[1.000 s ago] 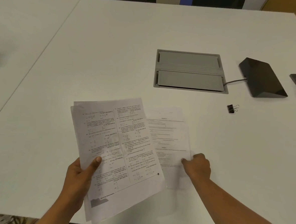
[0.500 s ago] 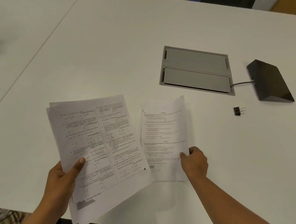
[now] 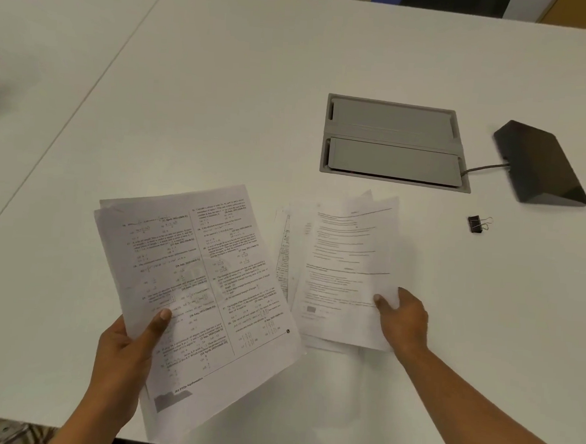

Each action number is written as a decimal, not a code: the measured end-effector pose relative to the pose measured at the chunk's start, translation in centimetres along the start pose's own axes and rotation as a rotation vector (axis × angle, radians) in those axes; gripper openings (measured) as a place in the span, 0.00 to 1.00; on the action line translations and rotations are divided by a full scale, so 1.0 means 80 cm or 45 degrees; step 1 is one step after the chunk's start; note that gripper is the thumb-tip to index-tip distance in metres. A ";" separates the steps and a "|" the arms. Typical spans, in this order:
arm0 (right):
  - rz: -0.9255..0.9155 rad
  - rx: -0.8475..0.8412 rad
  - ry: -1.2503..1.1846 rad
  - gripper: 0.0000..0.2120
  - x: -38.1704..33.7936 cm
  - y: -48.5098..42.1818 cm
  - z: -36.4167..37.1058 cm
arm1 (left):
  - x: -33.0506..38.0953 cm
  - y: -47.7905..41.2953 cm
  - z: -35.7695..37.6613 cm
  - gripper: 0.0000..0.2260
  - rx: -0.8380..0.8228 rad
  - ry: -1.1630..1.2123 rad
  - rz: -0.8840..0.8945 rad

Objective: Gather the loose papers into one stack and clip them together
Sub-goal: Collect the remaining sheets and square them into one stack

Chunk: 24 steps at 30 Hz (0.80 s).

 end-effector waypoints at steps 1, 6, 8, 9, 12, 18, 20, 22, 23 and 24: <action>-0.022 0.010 -0.086 0.18 0.007 -0.002 -0.010 | 0.001 -0.002 0.000 0.04 -0.002 0.000 0.001; -0.045 -0.001 -0.428 0.09 0.030 0.007 -0.068 | 0.002 -0.008 0.006 0.05 -0.014 -0.018 0.014; -0.042 0.002 -0.511 0.12 0.039 0.011 -0.087 | 0.000 -0.011 0.011 0.09 -0.022 -0.025 0.020; -0.035 0.002 -0.549 0.12 0.045 0.013 -0.095 | -0.001 -0.012 0.013 0.10 -0.025 -0.025 0.028; -0.001 -0.009 -0.666 0.13 0.059 0.019 -0.115 | -0.005 -0.016 0.024 0.10 -0.048 -0.030 0.040; 0.029 -0.145 -0.815 0.09 0.058 0.044 -0.131 | -0.016 -0.010 0.072 0.12 -0.162 0.006 0.008; 0.003 -0.206 -0.848 0.12 0.047 0.056 -0.128 | -0.017 -0.002 0.096 0.11 -0.226 0.035 -0.008; -0.043 -0.289 -0.888 0.14 0.032 0.066 -0.122 | -0.015 0.010 0.123 0.10 -0.299 0.063 -0.024; -0.070 -0.331 -0.899 0.15 0.024 0.070 -0.118 | -0.013 0.017 0.137 0.10 -0.339 0.084 -0.038; -0.093 -0.364 -0.904 0.15 0.017 0.074 -0.115 | -0.011 0.025 0.151 0.11 -0.378 0.104 -0.051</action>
Point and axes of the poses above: each hand's wrist, its own y-axis away from the middle knuckle, its own z-axis out of the palm, x = y × z, the point moved 6 cm from there along -y, towards the middle knuckle, and after that the axes turned 11 degrees about y, right-handed, at the moved point
